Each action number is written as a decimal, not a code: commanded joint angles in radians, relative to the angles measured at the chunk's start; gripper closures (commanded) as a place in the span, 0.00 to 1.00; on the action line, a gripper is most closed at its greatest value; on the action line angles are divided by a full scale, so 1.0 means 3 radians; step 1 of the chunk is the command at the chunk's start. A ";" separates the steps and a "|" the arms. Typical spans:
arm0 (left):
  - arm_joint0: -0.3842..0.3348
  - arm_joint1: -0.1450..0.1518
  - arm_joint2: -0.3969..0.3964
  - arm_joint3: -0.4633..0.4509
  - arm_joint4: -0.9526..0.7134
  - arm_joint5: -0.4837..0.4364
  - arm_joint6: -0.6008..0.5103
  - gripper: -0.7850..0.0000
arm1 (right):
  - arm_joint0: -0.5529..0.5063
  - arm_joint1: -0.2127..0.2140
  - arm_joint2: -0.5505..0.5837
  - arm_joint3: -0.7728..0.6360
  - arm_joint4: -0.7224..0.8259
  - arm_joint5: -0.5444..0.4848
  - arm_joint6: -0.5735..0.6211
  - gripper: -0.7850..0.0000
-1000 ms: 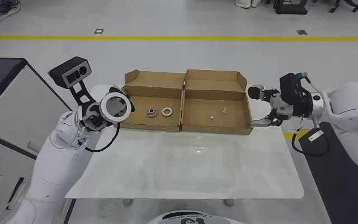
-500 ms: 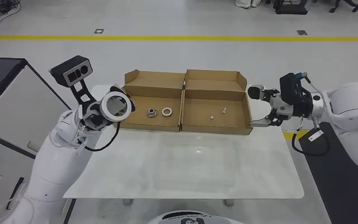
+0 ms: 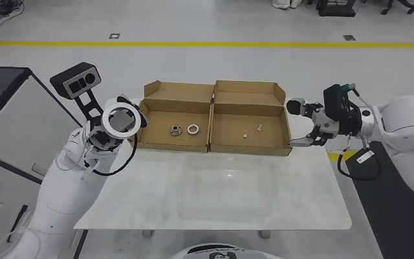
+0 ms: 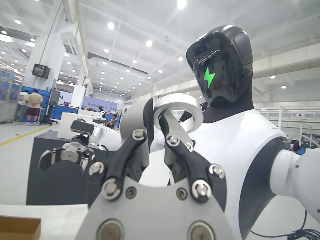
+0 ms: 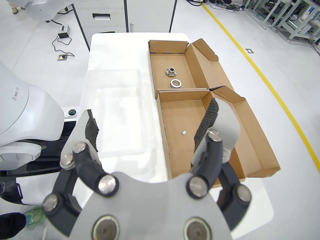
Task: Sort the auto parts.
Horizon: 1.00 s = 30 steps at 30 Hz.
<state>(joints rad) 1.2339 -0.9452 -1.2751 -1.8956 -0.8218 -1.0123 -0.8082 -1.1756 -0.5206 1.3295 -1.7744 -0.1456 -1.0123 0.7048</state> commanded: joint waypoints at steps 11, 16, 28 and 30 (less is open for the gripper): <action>0.0000 0.0000 0.0000 0.0000 0.0000 0.0000 0.0000 1.00 | 0.0000 0.0000 0.0000 0.0000 0.0000 0.0000 0.0000 0.00; 0.0000 0.0000 0.0000 0.0000 0.0000 0.0000 0.0000 1.00 | 0.0000 0.0000 0.0000 0.0000 0.0000 0.0000 0.0000 0.00; -0.0235 -0.0097 0.0154 -0.0235 0.1633 0.1330 0.0885 1.00 | 0.0000 0.0000 0.0000 0.0000 0.0000 0.0000 0.0000 0.00; -0.0278 -0.0121 0.0235 -0.0287 0.1973 0.1571 0.1040 1.00 | 0.0000 0.0000 0.0000 0.0000 0.0000 0.0000 0.0000 0.00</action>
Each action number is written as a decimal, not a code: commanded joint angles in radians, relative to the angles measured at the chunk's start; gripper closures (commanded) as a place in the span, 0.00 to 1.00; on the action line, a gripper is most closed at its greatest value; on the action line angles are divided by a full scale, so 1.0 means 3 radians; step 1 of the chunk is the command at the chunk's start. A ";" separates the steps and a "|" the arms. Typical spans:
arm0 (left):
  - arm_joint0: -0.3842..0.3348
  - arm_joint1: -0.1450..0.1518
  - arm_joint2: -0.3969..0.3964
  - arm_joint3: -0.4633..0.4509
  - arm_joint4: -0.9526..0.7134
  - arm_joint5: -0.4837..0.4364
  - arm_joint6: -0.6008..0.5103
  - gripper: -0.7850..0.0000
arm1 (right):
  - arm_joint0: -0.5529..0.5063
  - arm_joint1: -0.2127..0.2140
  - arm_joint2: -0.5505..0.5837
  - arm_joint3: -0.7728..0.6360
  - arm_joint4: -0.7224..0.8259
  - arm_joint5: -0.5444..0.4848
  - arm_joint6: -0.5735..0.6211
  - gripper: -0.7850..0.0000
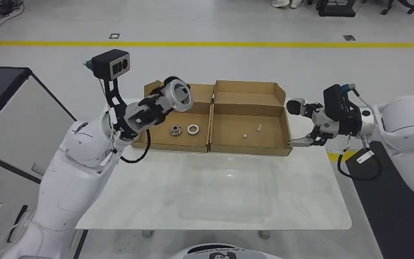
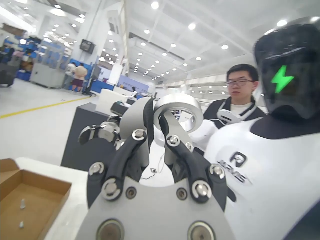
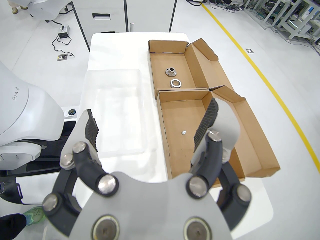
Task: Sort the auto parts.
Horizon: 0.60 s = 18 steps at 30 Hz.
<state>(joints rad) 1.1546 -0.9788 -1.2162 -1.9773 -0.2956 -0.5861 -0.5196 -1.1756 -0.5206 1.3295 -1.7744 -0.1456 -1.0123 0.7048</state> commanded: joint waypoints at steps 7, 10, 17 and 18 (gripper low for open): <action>-0.0028 -0.0048 0.0201 -0.0162 0.1107 0.1248 0.0321 1.00 | 0.0000 0.0000 0.0000 0.0000 0.0000 0.0000 0.0000 0.00; -0.0002 -0.0054 0.0194 -0.0257 0.1305 0.1556 0.0379 1.00 | 0.0000 0.0000 0.0000 0.0000 0.0000 0.0000 0.0000 0.00; 0.0056 -0.0068 0.0059 -0.0369 0.1491 0.1965 0.0567 1.00 | 0.0000 0.0000 0.0000 0.0000 0.0000 0.0000 0.0000 0.00; 0.0035 -0.0072 0.0048 -0.0366 0.1509 0.2024 0.0568 1.00 | 0.0000 0.0000 0.0000 0.0000 0.0000 0.0000 0.0000 0.00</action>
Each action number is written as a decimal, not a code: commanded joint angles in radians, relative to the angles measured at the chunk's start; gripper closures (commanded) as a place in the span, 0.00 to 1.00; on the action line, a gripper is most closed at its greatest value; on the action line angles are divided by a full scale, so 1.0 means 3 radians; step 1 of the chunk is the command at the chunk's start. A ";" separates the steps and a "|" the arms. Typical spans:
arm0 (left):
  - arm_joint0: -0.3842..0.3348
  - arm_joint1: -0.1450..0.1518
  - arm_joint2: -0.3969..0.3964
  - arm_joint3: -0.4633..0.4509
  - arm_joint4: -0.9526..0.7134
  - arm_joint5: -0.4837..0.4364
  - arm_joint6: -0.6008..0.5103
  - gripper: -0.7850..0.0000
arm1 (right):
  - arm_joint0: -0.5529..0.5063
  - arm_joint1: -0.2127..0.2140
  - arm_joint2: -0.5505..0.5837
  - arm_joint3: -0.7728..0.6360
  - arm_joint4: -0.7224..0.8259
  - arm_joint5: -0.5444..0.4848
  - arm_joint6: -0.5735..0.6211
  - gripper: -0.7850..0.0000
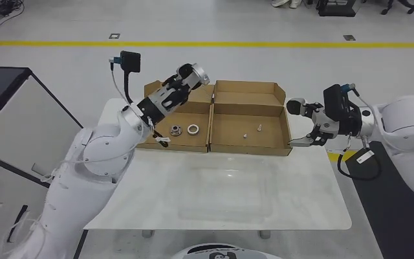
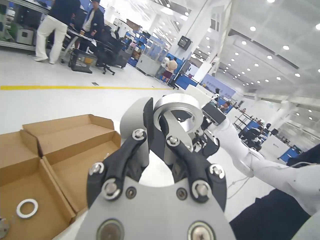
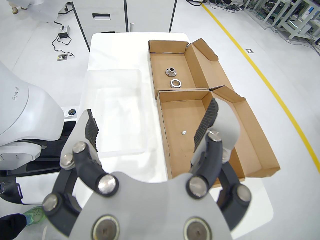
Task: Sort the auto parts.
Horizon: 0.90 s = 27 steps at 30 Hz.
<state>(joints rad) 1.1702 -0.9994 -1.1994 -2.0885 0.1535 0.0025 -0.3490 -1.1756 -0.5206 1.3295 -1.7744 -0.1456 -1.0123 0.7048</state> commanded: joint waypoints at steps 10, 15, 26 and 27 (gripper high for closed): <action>-0.0393 -0.0032 0.0054 0.0285 0.0384 0.0626 -0.0437 1.00 | 0.0000 0.0000 0.0000 0.0000 0.0000 0.0000 0.0000 0.00; -0.0586 -0.0040 0.0087 0.0550 0.0557 0.0887 -0.0750 1.00 | 0.0000 0.0000 0.0000 0.0000 0.0000 0.0000 0.0000 0.00; -0.0837 -0.0032 0.0298 0.1079 0.1274 0.1311 -0.1462 1.00 | 0.0000 0.0000 0.0000 0.0000 0.0000 0.0000 0.0000 0.00; -0.0830 -0.0033 0.0315 0.1121 0.1323 0.1369 -0.1496 1.00 | 0.0000 0.0000 0.0000 0.0000 0.0000 0.0000 0.0000 0.00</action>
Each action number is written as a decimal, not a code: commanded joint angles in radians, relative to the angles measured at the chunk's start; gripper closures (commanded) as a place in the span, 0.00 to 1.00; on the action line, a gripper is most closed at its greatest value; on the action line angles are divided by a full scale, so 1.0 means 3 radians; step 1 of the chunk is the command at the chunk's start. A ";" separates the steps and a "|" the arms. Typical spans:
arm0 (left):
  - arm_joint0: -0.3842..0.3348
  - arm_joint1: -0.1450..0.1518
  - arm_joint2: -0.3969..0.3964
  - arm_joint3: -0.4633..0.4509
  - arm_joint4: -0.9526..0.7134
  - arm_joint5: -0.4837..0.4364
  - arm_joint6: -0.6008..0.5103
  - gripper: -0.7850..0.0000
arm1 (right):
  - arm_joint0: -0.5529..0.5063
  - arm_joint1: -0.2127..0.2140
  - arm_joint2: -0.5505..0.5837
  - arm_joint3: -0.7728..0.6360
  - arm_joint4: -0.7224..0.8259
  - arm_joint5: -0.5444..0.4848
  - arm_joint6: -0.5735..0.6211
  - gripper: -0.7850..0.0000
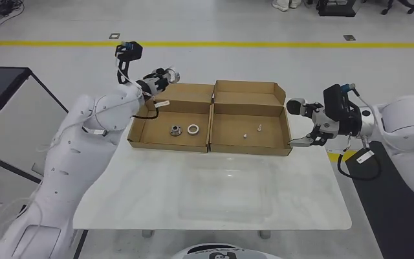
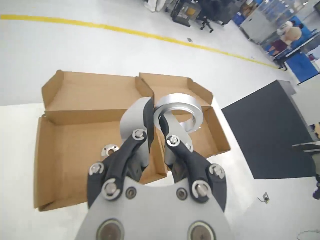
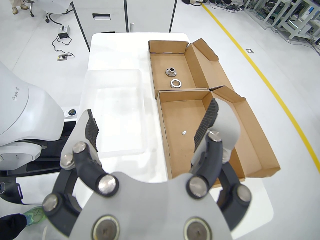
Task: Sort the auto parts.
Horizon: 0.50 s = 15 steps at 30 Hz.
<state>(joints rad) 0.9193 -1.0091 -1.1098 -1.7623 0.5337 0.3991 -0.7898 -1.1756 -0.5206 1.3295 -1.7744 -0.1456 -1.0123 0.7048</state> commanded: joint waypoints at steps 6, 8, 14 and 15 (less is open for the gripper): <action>0.0017 -0.0005 0.0199 0.0225 0.0546 0.0124 -0.0156 1.00 | 0.0000 0.0000 0.0000 0.0000 0.0000 0.0000 0.0000 0.00; 0.0003 -0.0005 0.0278 0.0325 0.0771 0.0097 -0.0215 1.00 | 0.0000 0.0000 0.0000 0.0000 0.0000 0.0000 0.0000 0.00; -0.0078 -0.0048 0.0384 0.0650 0.0832 0.0074 -0.0375 1.00 | 0.0000 0.0000 0.0000 0.0000 0.0000 0.0000 0.0000 0.00; -0.0098 -0.0055 0.0405 0.0705 0.0850 0.0061 -0.0400 1.00 | 0.0000 0.0000 0.0000 0.0000 0.0000 0.0000 0.0000 0.00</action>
<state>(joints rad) 0.8951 -1.0239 -0.9939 -1.5671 0.7828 0.4210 -0.9038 -1.1756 -0.5206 1.3295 -1.7744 -0.1456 -1.0123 0.7048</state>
